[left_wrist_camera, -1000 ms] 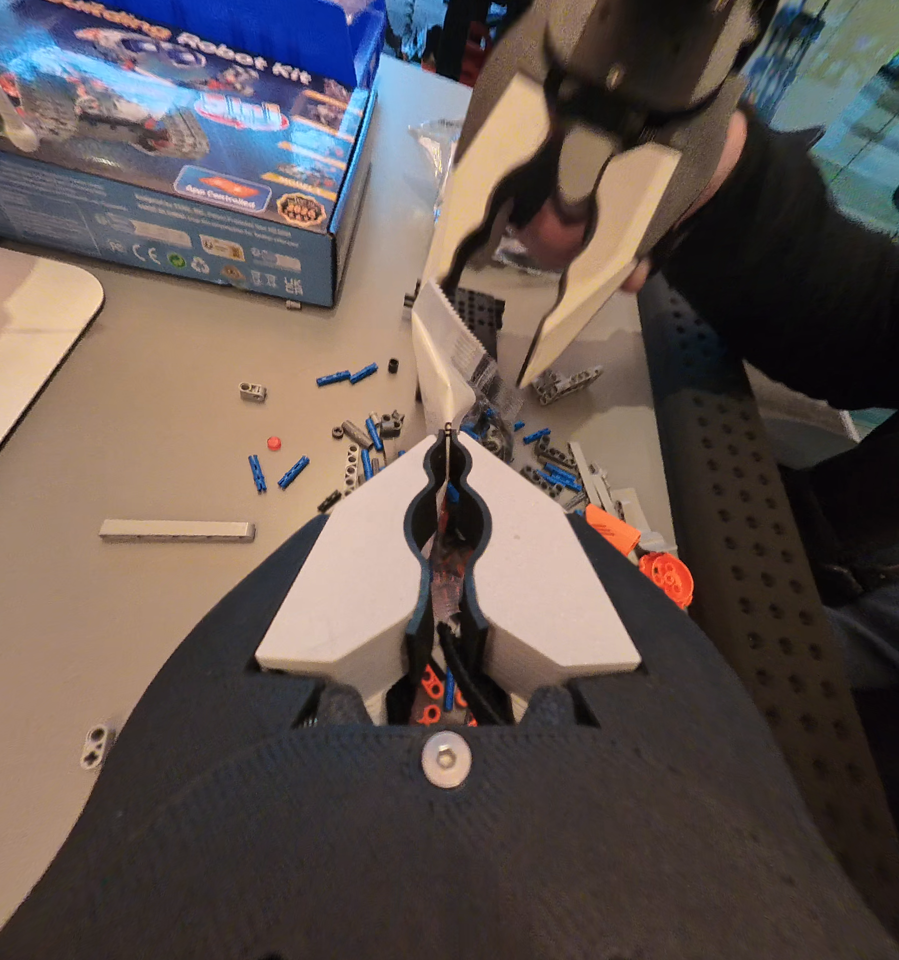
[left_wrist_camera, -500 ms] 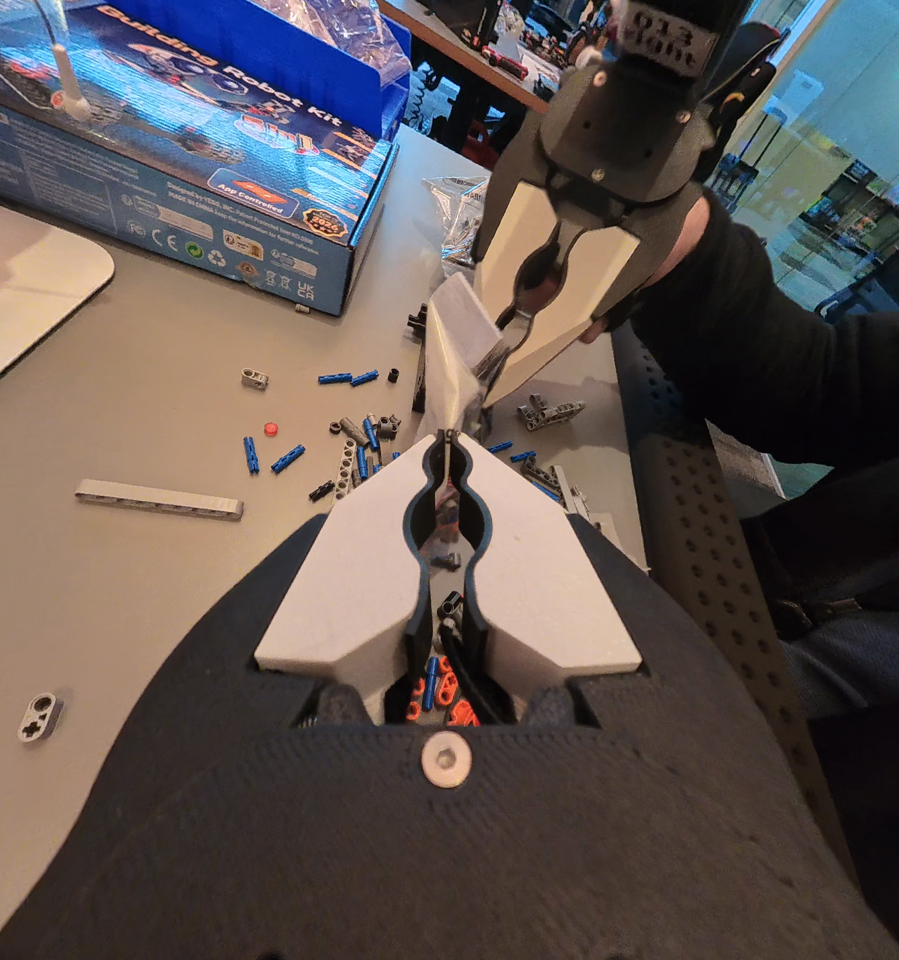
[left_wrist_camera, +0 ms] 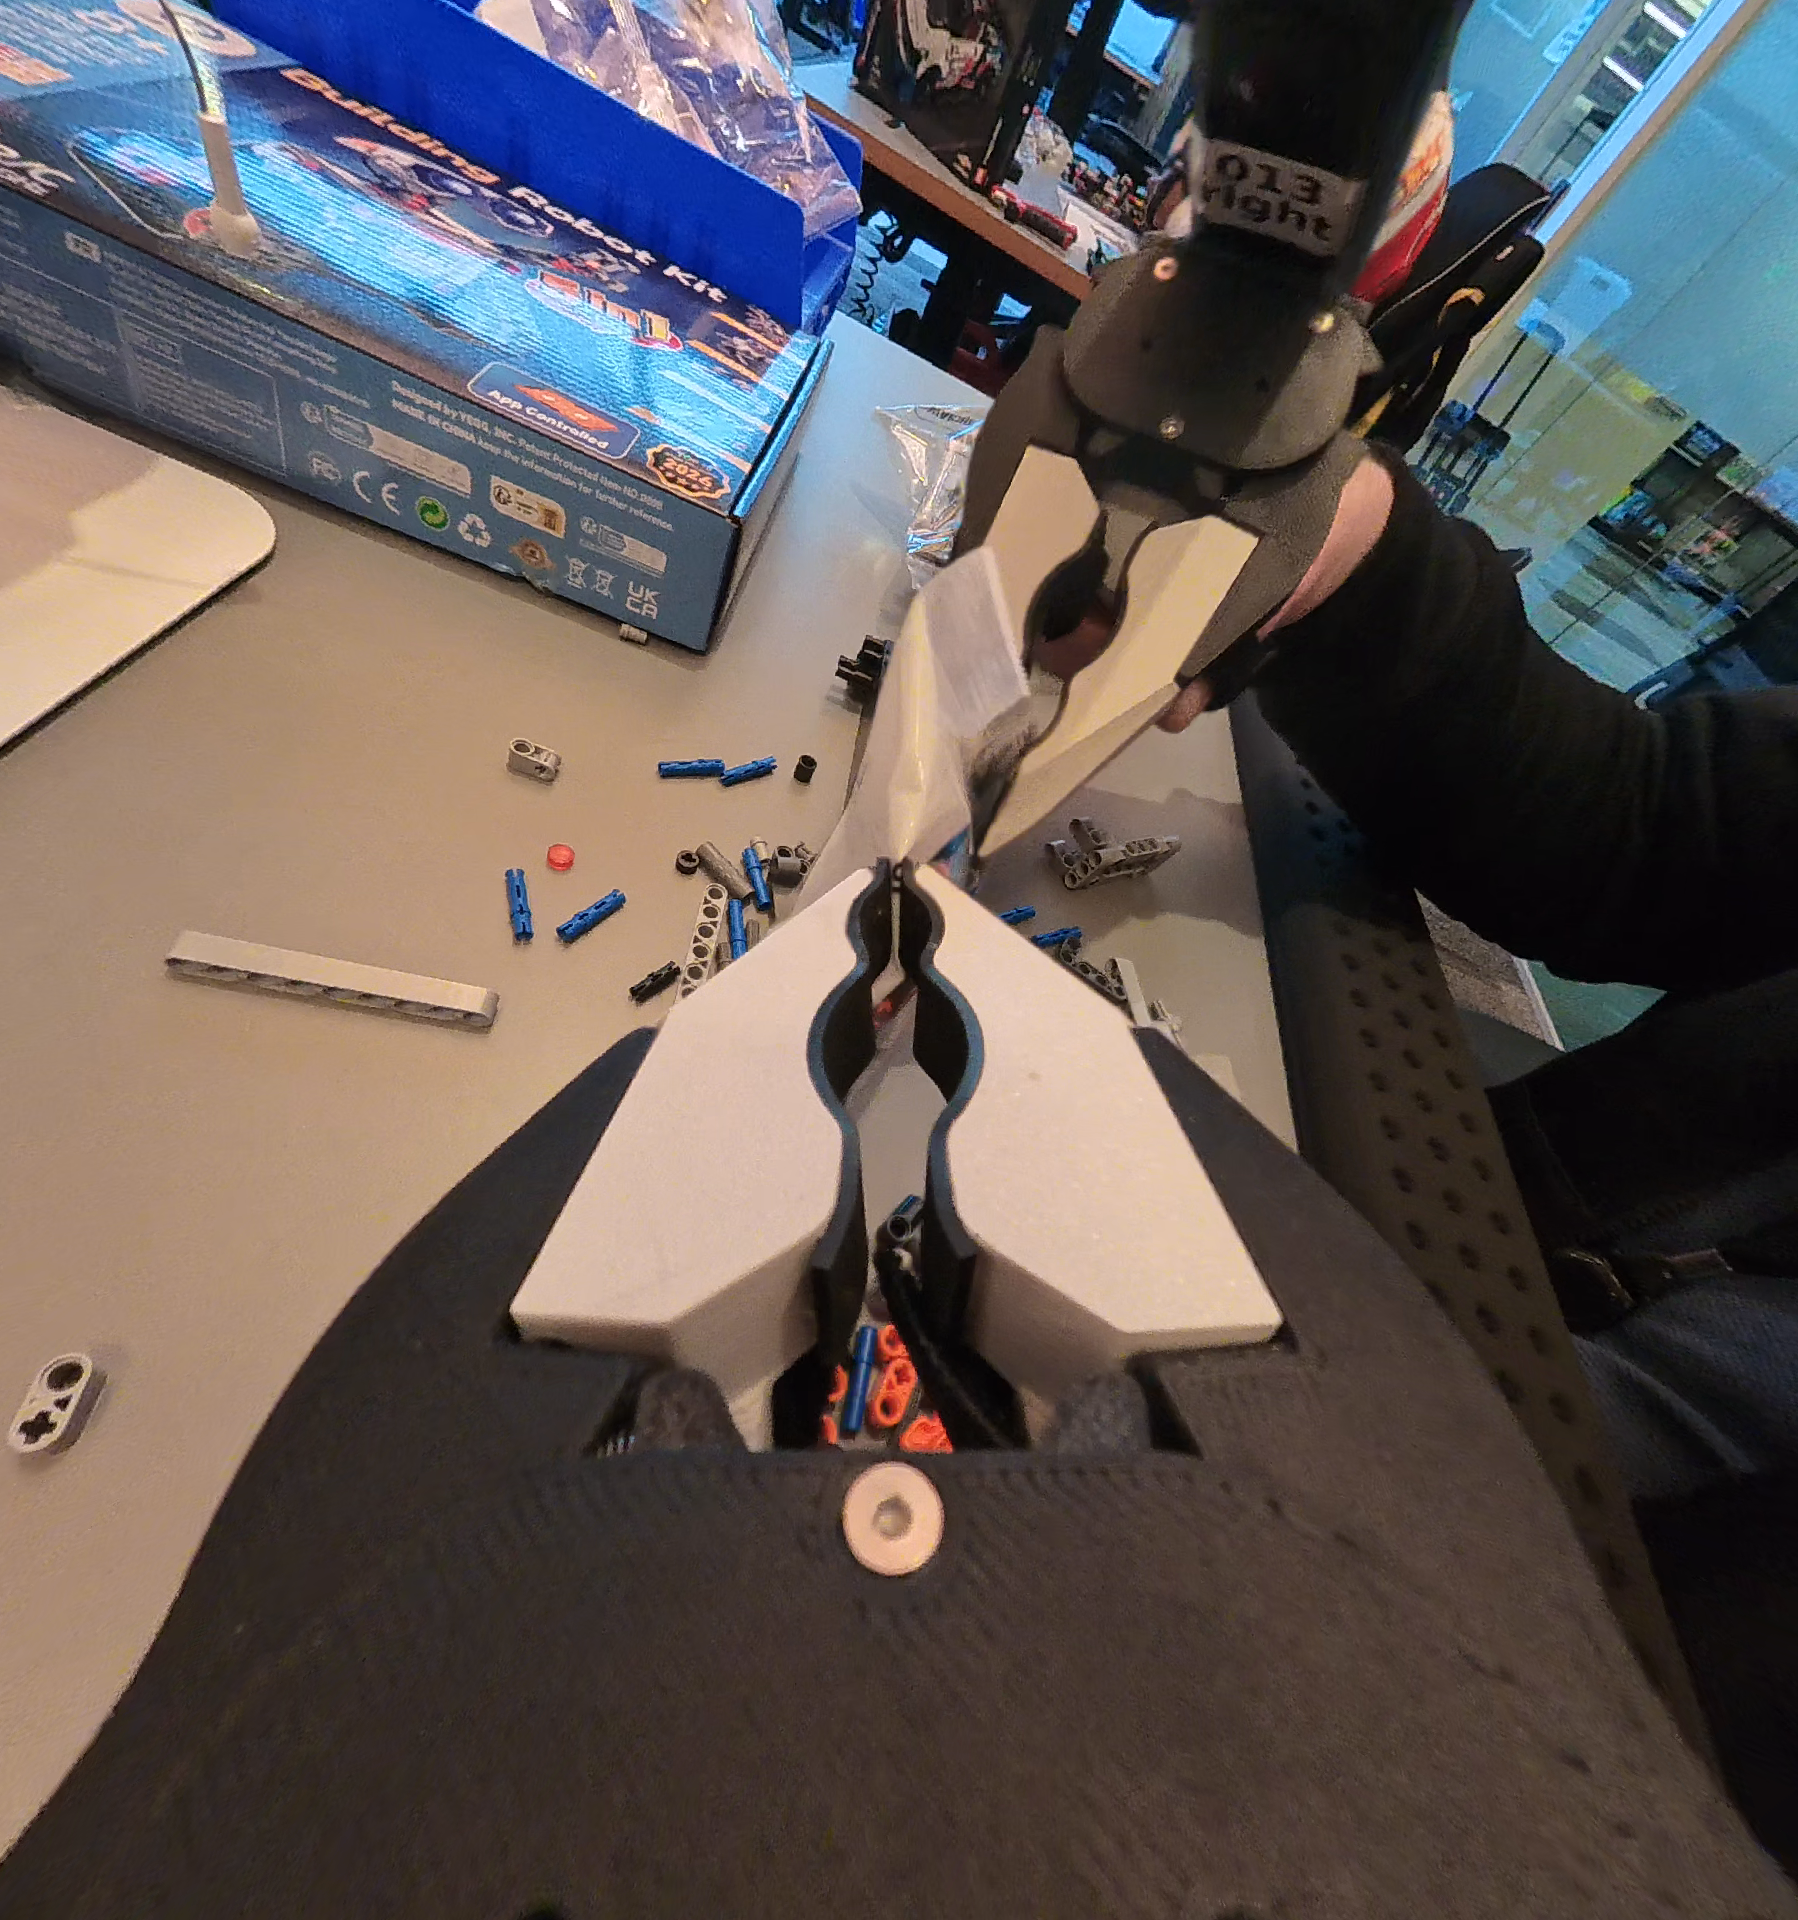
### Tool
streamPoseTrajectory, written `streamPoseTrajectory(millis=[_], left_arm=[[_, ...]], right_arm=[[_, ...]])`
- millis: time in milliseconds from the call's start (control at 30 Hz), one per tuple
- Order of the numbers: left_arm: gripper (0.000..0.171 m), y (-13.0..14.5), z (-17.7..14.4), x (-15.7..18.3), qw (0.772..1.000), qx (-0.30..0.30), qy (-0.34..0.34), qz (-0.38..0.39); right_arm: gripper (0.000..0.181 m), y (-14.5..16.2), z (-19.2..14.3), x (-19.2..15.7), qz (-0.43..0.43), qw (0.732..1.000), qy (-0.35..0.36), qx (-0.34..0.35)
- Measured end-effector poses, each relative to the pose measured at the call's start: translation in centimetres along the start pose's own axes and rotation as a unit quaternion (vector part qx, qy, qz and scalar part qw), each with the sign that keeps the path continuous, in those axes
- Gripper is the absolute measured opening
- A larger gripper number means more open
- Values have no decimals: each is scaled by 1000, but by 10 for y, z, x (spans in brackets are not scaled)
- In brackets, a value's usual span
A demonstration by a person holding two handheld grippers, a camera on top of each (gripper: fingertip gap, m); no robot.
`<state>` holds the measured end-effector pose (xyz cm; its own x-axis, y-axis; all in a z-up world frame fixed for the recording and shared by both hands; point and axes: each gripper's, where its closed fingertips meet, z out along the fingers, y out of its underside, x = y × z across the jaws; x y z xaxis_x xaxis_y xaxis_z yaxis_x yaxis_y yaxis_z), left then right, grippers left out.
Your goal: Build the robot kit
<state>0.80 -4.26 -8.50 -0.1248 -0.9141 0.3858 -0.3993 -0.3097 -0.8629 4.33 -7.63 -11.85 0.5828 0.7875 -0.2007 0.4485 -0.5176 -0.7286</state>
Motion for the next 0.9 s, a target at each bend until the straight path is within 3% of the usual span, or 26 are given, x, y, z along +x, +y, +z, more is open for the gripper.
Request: streamPoseTrajectory(millis=[167,233,267,333,500,733,800,833,900], left_arm=[[2,2,-4,2,1000,2,20,-9],[30,8,-2,-1,1000,-10,19,-18],[34,13,1,-2,999,-24,17,-16],[31,23,7,-2,999,-49,14,-5],[1,36,17,1,996,-92,9,11],[0,31,11,-4,997,-75,10,-21],[0,29,10,-3,997,-75,14,-29],[0,28,11,-3,997,-74,14,-31],[0,29,11,-5,997,-75,6,-28]], right_arm=[[0,-5,-6,-2,5,1000,-14,14],[0,-9,-8,-4,12,999,-27,26],[0,-11,-9,-5,13,999,-31,31],[0,-14,-10,-7,19,998,-41,39],[0,-20,-10,-1,37,997,-42,55],[45,-3,-7,4,50,997,-40,33],[36,-2,-1,-1,42,998,-49,29],[17,-2,3,-4,34,998,-51,23],[10,-2,9,-3,30,998,-44,17]])
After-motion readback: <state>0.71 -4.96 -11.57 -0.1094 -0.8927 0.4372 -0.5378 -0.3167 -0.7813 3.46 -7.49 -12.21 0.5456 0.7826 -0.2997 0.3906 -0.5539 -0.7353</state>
